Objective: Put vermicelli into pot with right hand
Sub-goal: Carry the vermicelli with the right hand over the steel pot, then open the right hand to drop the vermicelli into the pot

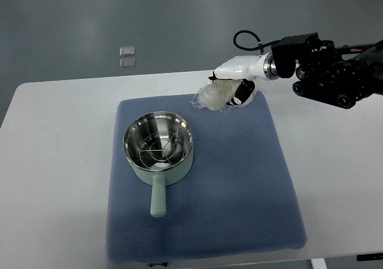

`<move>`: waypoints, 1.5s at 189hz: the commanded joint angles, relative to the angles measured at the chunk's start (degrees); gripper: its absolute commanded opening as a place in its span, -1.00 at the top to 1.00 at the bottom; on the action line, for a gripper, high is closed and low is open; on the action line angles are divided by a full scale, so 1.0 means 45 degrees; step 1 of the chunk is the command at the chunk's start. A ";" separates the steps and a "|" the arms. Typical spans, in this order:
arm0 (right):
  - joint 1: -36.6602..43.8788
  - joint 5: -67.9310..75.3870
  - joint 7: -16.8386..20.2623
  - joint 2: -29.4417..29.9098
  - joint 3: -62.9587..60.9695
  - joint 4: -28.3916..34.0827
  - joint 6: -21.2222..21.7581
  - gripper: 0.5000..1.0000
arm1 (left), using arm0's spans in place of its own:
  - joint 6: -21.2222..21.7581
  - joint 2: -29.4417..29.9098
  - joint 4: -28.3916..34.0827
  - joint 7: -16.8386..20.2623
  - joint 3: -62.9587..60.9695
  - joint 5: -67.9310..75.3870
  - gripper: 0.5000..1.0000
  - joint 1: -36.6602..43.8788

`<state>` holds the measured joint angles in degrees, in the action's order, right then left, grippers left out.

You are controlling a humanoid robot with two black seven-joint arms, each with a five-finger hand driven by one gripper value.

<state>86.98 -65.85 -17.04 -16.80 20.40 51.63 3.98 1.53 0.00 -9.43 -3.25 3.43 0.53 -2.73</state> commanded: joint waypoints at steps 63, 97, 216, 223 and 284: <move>0.1374 0.0591 -0.0257 0.0863 -0.0900 0.2237 -0.0005 1.00 | 0.0012 0.0000 0.0026 0.0000 -0.0002 0.0000 -1.00 -0.0019; 0.0671 0.0591 -0.0296 0.1469 -0.0900 0.2296 -0.0005 1.00 | 0.0012 0.0000 0.0026 0.0000 -0.0002 0.0000 -1.00 -0.0078; -0.0657 0.0591 -0.0296 0.1293 -0.0940 0.2120 -0.0083 -0.55 | 0.0012 0.0000 0.0026 0.0000 -0.0002 0.0000 -1.00 -0.0117; -0.0638 0.0591 -0.0296 0.1176 -0.0959 0.2120 -0.0083 -0.55 | 0.0012 0.0000 0.0026 0.0000 -0.0002 0.0000 -1.00 -0.0117; -0.0794 0.3226 -0.0179 -0.0914 -0.2873 0.1750 -0.0102 -0.55 | 0.0012 0.0000 0.0026 0.0000 -0.0021 0.0000 -1.00 -0.0117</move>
<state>84.23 -58.07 -18.30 -17.71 10.12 60.71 3.69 1.58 0.00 -9.31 -3.25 3.42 0.53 -3.26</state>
